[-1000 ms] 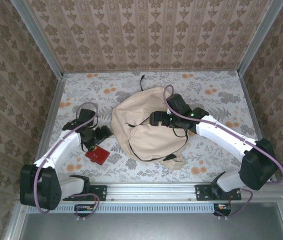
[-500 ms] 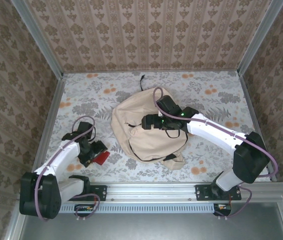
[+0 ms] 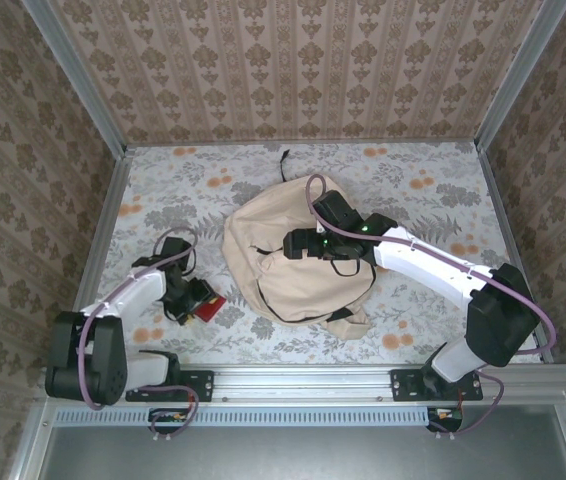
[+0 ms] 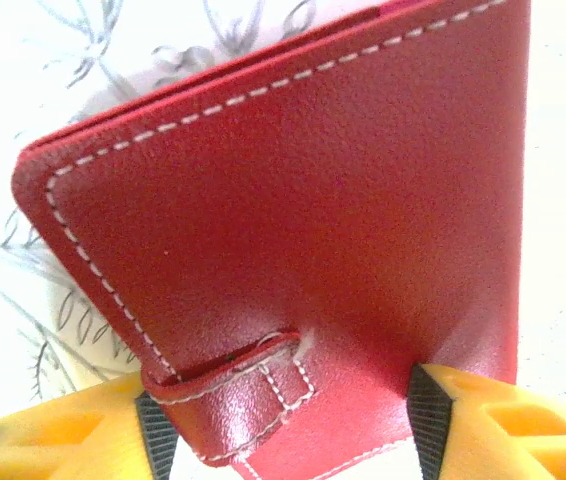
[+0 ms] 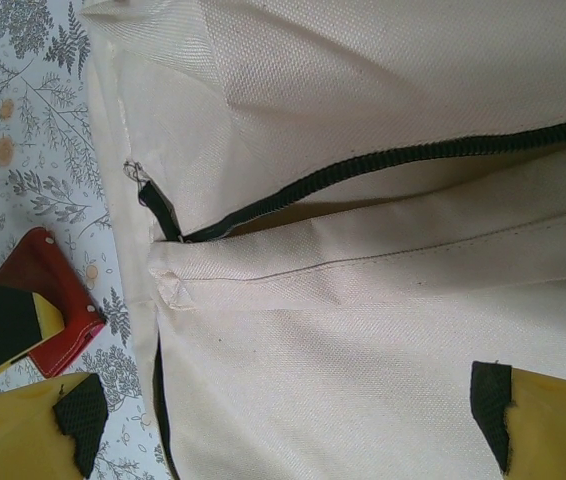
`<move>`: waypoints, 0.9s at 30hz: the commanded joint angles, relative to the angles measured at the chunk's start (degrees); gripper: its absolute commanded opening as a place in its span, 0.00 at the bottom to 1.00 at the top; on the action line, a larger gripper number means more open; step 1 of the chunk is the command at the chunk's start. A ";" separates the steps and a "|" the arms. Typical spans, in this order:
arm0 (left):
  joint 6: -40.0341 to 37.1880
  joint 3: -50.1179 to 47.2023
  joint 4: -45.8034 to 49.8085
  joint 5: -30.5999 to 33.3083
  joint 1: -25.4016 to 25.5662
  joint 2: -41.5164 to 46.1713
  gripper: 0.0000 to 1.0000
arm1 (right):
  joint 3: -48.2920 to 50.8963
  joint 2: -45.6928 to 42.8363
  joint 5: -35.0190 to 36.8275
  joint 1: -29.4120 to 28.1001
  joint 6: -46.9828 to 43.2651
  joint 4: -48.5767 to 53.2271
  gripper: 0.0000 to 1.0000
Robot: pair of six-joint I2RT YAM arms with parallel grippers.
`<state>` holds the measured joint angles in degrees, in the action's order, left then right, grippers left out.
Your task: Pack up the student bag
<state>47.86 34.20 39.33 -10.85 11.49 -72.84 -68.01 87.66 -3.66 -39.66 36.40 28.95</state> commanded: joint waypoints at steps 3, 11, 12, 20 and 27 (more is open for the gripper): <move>-1.99 1.90 -2.58 -0.11 -0.19 -2.03 0.47 | -1.32 0.24 0.55 -0.33 0.84 1.53 0.97; -2.83 4.59 -1.19 0.22 -0.06 -1.10 0.26 | -1.26 0.16 0.67 -0.33 1.03 1.55 0.97; -2.93 4.86 -1.22 0.22 -0.08 -0.87 0.20 | -1.28 0.16 0.66 -0.33 0.97 1.51 0.97; -2.95 6.21 -0.45 0.74 0.55 0.06 0.10 | -1.42 0.23 0.71 -0.33 1.04 1.54 0.97; -3.73 10.13 3.05 2.64 0.64 3.24 0.04 | -1.54 -0.32 0.75 -0.33 1.04 2.95 0.97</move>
<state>45.28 41.34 39.24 -10.24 11.92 -72.07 -68.01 87.66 -3.62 -39.66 36.62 29.43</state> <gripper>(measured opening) 0.100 0.968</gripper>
